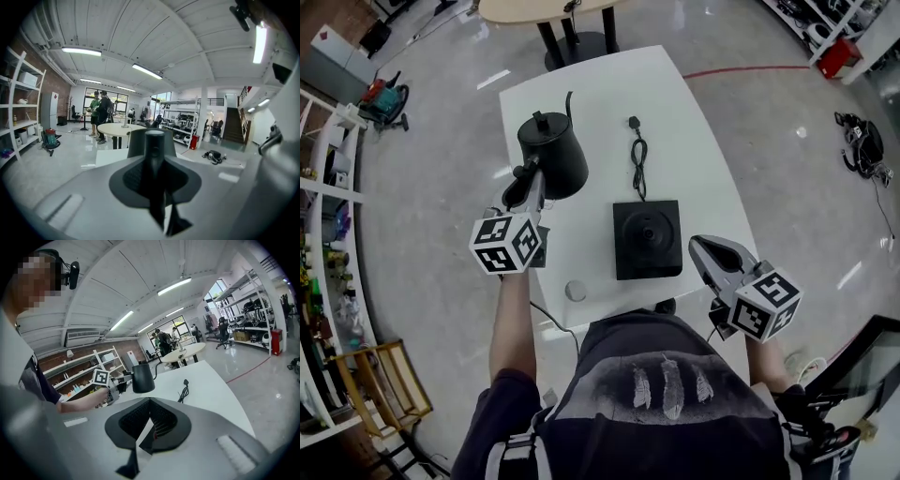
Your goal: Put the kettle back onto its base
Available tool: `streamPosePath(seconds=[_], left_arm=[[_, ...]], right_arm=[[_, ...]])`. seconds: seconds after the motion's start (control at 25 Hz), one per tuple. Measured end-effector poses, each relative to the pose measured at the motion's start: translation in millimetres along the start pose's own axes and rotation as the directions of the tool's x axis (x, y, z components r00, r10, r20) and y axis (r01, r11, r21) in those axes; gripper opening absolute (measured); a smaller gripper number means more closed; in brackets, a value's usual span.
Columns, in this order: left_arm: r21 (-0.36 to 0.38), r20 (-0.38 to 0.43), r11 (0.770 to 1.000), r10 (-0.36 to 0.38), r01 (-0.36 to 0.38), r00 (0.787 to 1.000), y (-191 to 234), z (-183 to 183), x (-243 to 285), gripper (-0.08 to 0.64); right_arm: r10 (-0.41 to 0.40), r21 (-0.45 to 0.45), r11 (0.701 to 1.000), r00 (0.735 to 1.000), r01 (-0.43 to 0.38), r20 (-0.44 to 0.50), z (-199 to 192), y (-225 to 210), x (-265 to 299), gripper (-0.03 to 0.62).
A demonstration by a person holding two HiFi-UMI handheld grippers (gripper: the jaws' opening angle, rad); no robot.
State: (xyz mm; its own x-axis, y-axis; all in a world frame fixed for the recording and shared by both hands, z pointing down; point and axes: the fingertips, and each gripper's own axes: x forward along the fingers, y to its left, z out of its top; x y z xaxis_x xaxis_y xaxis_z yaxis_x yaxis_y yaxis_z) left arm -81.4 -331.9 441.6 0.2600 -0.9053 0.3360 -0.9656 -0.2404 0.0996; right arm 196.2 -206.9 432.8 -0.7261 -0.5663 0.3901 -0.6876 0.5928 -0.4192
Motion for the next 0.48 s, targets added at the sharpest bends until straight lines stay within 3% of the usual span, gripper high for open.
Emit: streamPosePath(seconds=[0.48], left_arm=[[0.083, 0.013, 0.992, -0.097, 0.095, 0.995, -122, 26, -29, 0.055]], right_arm=[[0.042, 0.031, 0.999, 0.997, -0.044, 0.060, -13, -23, -81, 0.000]])
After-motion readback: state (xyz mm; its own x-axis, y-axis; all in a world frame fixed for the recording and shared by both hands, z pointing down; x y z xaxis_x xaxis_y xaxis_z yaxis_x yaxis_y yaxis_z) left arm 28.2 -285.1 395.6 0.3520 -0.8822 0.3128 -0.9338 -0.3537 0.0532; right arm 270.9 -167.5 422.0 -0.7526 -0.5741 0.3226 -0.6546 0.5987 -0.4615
